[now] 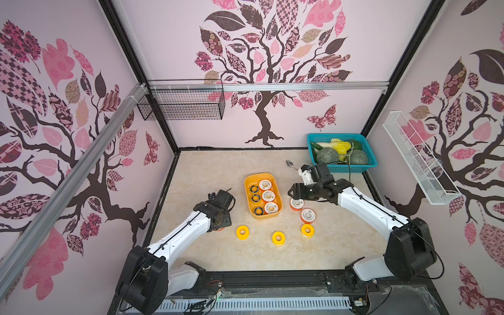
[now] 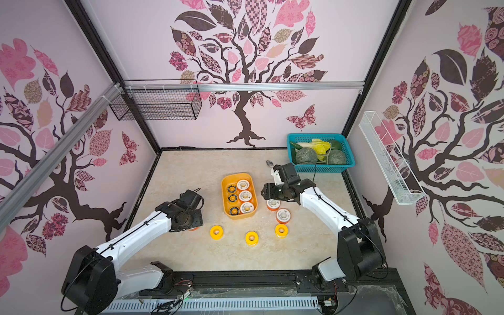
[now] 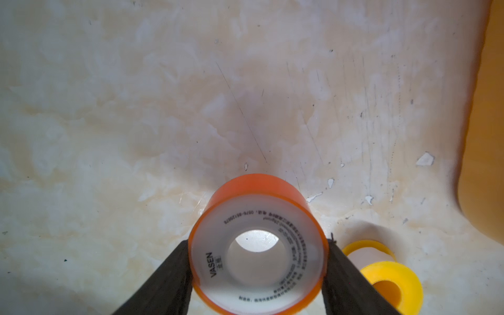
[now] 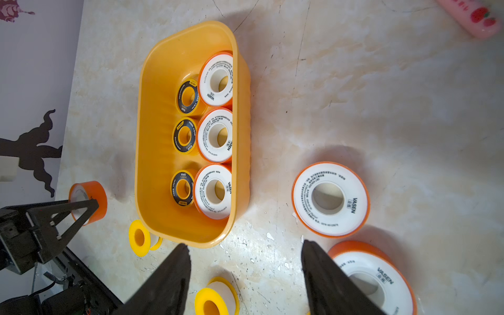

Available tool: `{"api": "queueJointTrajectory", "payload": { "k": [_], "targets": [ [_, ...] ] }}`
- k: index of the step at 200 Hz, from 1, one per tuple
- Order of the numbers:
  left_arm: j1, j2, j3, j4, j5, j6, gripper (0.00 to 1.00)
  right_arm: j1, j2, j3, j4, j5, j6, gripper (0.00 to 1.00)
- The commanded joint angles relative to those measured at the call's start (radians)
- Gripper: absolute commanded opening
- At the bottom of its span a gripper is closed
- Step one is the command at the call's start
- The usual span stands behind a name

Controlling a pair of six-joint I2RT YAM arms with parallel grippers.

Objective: Put the sealing tape into the storage box
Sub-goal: Pick up the sealing tape at the center of the board.

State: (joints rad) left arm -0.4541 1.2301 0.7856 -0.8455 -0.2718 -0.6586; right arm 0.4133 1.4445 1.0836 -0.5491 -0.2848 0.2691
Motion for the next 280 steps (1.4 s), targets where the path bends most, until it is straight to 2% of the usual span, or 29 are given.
{"api": "queueJointTrajectory", "payload": {
  "k": [1, 39, 80, 160, 220, 257, 280],
  "targets": [
    [-0.003, -0.011, 0.049, -0.036, -0.057, 0.042, 0.66, -0.009, -0.003, 0.012, -0.002, -0.002, -0.004, 0.69],
    [-0.004, 0.025, 0.162, -0.051, -0.114, 0.100, 0.67, -0.010, -0.011, 0.009, -0.005, 0.008, -0.006, 0.69],
    [-0.004, 0.121, 0.334, -0.075, -0.096, 0.164, 0.67, -0.022, -0.028, -0.005, 0.000, 0.015, -0.005, 0.69],
    [-0.004, 0.376, 0.684, -0.096, 0.035, 0.249, 0.67, -0.086, -0.054, -0.055, 0.011, -0.020, -0.005, 0.69],
    [-0.010, 0.586, 0.905, -0.123, 0.149, 0.264, 0.67, -0.099, -0.026, -0.067, 0.022, -0.074, -0.023, 0.69],
    [-0.027, 0.700, 1.014, -0.133, 0.193, 0.257, 0.67, -0.099, 0.049, -0.047, 0.036, -0.120, -0.017, 0.61],
    [-0.031, 0.760, 1.070, -0.135, 0.217, 0.252, 0.67, -0.096, 0.132, -0.016, 0.042, -0.139, -0.010, 0.46]
  ]
}}
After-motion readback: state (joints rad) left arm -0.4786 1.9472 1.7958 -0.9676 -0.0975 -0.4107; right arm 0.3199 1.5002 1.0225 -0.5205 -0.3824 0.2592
